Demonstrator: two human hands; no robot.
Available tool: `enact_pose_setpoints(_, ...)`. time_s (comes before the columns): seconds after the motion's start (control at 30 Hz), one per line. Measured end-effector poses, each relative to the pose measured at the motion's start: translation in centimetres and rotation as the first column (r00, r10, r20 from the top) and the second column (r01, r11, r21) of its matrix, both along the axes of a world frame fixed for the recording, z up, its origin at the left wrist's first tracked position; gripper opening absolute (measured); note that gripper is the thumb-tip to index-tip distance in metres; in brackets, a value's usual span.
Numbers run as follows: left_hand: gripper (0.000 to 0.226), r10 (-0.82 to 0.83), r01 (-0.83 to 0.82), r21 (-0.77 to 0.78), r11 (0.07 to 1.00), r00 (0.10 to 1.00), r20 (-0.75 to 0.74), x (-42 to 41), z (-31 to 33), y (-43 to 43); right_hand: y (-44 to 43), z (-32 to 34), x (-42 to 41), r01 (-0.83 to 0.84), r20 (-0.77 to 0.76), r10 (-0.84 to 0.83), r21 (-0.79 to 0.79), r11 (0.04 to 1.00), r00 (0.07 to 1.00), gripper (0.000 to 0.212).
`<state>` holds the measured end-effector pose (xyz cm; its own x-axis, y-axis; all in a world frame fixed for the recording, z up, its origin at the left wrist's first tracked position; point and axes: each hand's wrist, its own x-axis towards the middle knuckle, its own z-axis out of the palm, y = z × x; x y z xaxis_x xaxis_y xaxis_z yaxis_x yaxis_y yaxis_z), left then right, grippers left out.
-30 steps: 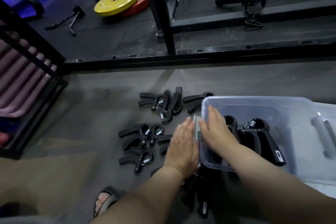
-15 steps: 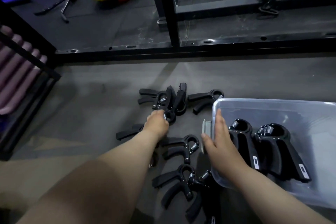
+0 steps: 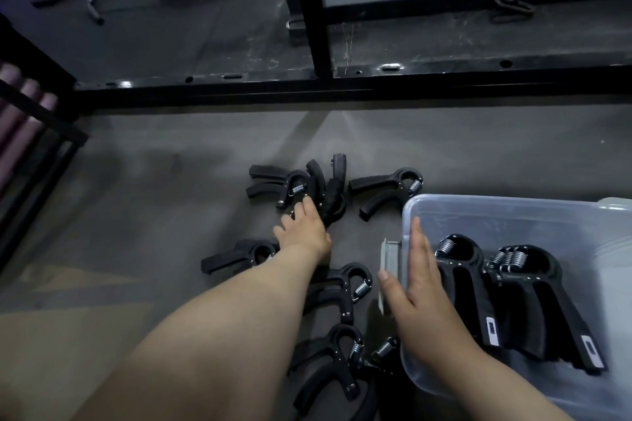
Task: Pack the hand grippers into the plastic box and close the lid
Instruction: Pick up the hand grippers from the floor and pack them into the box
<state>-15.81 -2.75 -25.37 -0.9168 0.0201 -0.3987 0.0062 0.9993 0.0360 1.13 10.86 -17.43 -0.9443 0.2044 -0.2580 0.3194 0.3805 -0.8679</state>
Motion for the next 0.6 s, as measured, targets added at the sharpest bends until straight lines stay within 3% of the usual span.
enact_pose_setpoints(0.13,0.059,0.06,-0.034,0.186,0.982,0.989,-0.139,0.2,1.1,-0.5,0.0,0.1,0.0,-0.009,0.001,0.009,0.004,1.0,1.0,0.083)
enact_pose_setpoints(0.23,0.028,0.309,-0.206,0.488,0.848,0.941,-0.141,-0.3,2.9,-1.7,0.1,0.3,-0.1,-0.002,0.007,0.002,-0.009,1.0,1.0,0.083)
enact_pose_setpoints(0.3,0.028,0.467,-0.303,0.606,0.736,0.874,-0.13,-0.4,4.5,-2.4,0.1,0.5,-0.1,0.002,0.007,-0.002,-0.012,1.0,1.0,0.082)
enact_pose_setpoints(0.37,0.028,0.613,-0.369,0.724,0.583,0.785,-0.094,-0.2,6.0,-2.9,0.1,0.7,0.0,-0.004,0.017,0.004,0.003,1.0,1.0,0.082)
enact_pose_setpoints(0.47,0.029,0.751,-0.389,0.882,0.265,0.658,0.065,0.2,9.0,-3.5,0.2,1.0,0.0,-0.023,0.003,0.023,0.004,1.0,1.0,0.081)
enact_pose_setpoints(0.6,0.028,0.667,-0.469,0.879,-0.089,0.627,0.402,1.3,13.4,-3.8,0.7,1.4,0.0,-0.082,0.023,0.082,0.016,0.996,0.996,0.081)
